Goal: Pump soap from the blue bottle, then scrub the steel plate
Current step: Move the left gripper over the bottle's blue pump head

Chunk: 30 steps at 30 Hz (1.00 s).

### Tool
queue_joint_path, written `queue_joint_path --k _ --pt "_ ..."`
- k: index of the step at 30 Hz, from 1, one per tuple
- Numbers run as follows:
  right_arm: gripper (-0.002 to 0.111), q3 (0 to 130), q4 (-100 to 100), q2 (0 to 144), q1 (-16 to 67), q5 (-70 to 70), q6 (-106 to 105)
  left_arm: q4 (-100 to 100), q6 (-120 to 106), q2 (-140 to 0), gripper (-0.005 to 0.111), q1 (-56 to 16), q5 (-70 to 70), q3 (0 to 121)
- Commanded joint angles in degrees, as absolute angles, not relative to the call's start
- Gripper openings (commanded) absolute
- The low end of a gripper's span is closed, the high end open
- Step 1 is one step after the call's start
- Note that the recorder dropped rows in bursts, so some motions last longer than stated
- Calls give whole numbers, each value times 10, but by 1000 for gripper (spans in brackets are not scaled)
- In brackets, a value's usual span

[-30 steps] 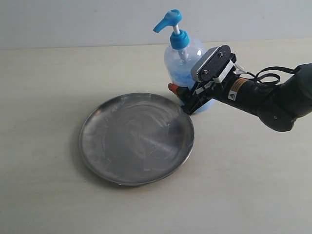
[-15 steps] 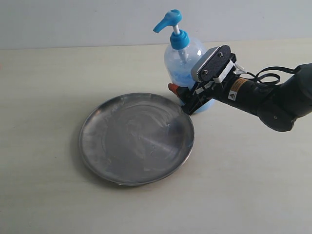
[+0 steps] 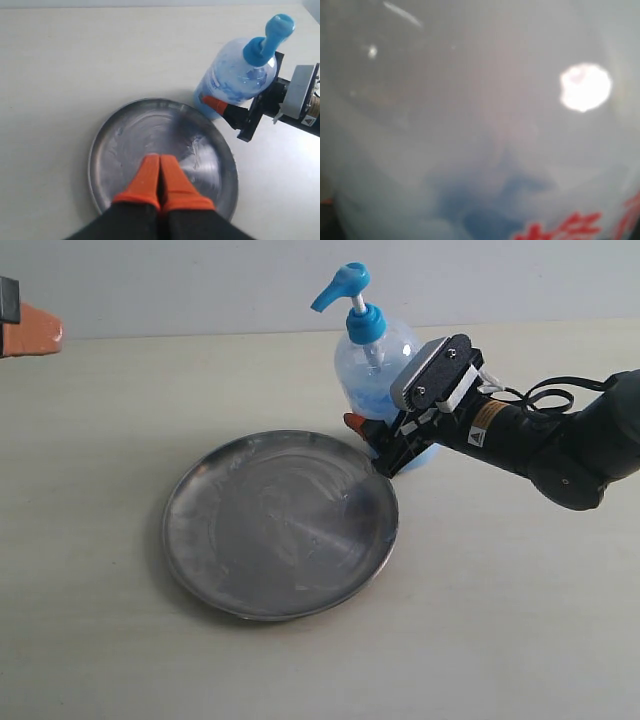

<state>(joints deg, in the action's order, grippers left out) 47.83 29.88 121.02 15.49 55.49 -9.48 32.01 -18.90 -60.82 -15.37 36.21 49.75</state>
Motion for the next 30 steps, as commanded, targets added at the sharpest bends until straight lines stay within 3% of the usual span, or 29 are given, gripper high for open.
queue_joint_path --k 1,20,30 --pt "0 484 308 1203 153 578 -100 339 -197 -636 0 -158 371 528" --pt "0 484 307 1203 153 578 -101 339 -203 -801 0 -291 367 708" --pt "0 484 308 1203 153 578 -101 311 -214 -897 0 -320 382 815"
